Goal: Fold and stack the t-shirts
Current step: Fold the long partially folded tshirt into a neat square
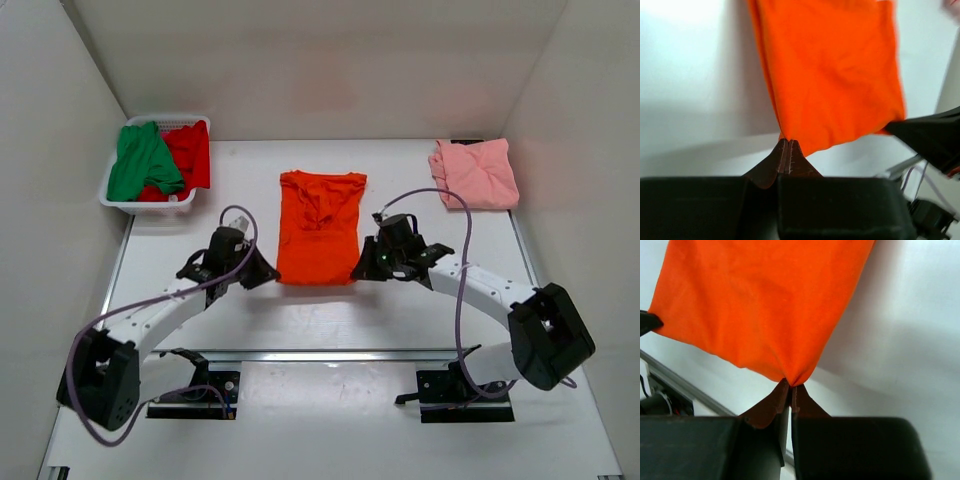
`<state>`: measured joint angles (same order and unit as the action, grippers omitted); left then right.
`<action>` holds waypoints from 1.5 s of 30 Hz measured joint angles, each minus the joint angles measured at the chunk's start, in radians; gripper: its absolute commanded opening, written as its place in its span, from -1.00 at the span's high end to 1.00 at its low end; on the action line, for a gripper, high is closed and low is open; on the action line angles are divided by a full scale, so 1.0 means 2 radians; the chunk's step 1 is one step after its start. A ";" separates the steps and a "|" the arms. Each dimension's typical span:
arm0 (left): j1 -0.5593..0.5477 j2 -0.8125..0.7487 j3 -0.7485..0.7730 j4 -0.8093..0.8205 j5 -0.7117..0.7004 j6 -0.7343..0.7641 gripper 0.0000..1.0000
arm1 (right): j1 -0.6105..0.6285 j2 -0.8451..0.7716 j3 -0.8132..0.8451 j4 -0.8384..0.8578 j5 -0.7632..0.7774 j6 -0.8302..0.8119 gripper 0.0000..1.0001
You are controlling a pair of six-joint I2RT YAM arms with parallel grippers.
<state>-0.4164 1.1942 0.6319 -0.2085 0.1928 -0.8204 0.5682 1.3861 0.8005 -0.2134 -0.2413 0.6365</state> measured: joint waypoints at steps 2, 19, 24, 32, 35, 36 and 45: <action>-0.003 -0.038 -0.034 -0.024 0.004 -0.002 1.00 | 0.008 -0.020 -0.022 -0.010 -0.004 0.004 1.00; 0.000 -0.154 -0.059 -0.137 0.064 0.001 1.00 | 0.007 -0.091 -0.042 -0.087 -0.069 -0.005 1.00; 0.018 -0.051 0.037 -0.142 0.071 0.024 1.00 | -0.024 -0.030 0.048 -0.113 -0.089 -0.047 1.00; 0.073 0.100 0.184 -0.104 0.090 0.049 1.00 | -0.085 0.099 0.209 -0.138 -0.117 -0.111 1.00; 0.091 0.155 0.227 -0.087 0.094 0.051 1.00 | -0.105 0.152 0.270 -0.143 -0.128 -0.127 1.00; 0.095 0.173 0.242 -0.084 0.095 0.051 1.00 | -0.111 0.172 0.293 -0.144 -0.131 -0.131 1.00; 0.120 0.314 0.329 -0.022 0.099 0.041 1.00 | -0.144 0.347 0.496 -0.166 -0.149 -0.154 1.00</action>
<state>-0.1768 1.8214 1.2907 -0.2531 0.3901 -0.7387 0.2802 2.0800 1.7931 -0.5446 -0.5396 0.3286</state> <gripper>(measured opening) 0.029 0.010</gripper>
